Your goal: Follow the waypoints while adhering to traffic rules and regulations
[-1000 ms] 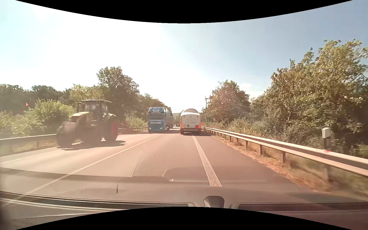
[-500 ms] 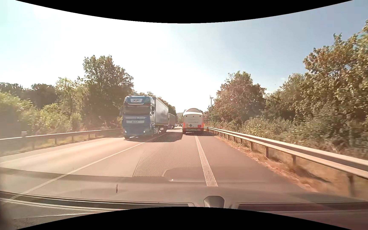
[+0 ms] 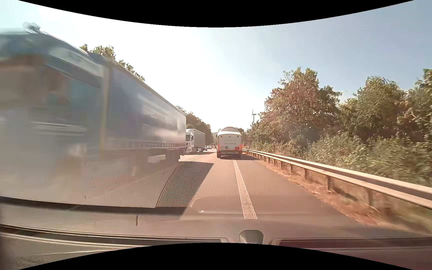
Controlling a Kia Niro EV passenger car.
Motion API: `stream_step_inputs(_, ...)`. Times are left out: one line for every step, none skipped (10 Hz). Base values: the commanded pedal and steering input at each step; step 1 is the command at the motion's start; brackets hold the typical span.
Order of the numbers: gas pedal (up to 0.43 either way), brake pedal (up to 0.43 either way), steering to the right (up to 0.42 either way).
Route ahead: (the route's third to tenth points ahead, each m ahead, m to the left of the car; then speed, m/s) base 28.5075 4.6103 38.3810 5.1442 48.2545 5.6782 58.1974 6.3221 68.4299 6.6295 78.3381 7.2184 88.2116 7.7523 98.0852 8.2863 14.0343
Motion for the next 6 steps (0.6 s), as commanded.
stream_step_inputs(0.209, 0.006, -0.011)
stream_step_inputs(0.209, 0.006, -0.011)
stream_step_inputs(0.197, 0.006, -0.011)
stream_step_inputs(0.197, 0.006, -0.010)
stream_step_inputs(0.189, 0.006, -0.009)
stream_step_inputs(0.189, 0.006, -0.009)
